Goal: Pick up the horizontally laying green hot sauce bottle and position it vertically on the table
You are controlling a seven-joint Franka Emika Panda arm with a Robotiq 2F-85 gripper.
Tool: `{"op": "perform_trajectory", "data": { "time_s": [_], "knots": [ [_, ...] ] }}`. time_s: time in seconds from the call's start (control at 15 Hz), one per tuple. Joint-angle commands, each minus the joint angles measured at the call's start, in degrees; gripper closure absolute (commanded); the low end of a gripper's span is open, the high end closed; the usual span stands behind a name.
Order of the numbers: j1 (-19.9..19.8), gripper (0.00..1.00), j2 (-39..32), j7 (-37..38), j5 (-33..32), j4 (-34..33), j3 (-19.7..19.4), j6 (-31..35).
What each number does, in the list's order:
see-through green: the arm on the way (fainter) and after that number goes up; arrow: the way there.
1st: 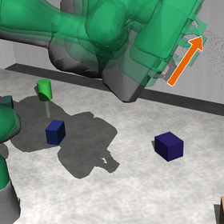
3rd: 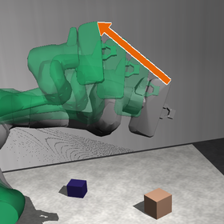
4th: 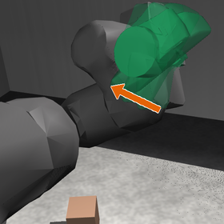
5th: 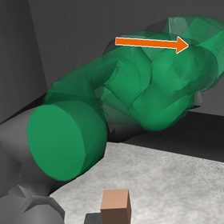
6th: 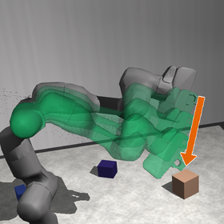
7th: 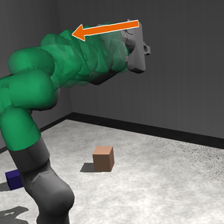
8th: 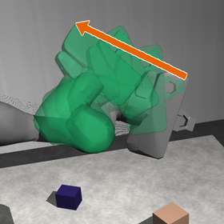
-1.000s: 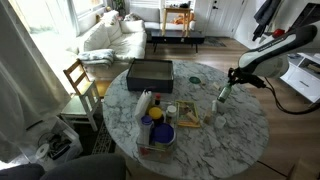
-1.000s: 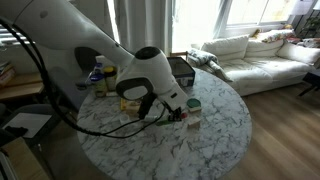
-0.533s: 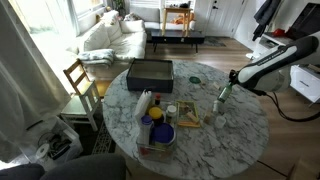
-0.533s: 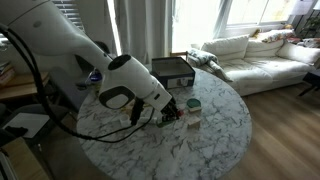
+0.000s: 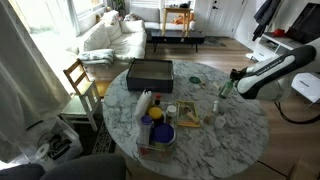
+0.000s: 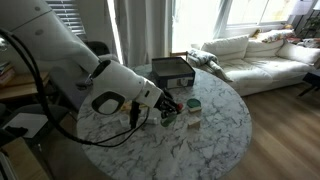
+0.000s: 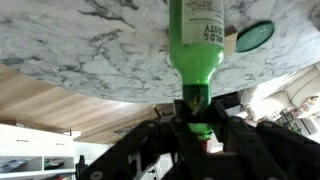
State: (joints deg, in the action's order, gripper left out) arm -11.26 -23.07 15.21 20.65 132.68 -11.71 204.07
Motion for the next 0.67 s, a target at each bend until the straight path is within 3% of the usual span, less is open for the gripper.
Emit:
{"op": "perform_trajectory", "data": {
  "time_s": [0.0, 0.33, 0.6],
  "knots": [
    [3.5, 0.93, -2.5, -5.1, 2.8, 0.4, -4.6, 4.1],
    [6.0, 0.93, -5.5, -8.3, 5.5, 0.1, -7.2, 6.7],
    [5.8, 0.93, -6.8, -8.9, 6.2, -0.1, -6.2, 9.4]
  ]
}}
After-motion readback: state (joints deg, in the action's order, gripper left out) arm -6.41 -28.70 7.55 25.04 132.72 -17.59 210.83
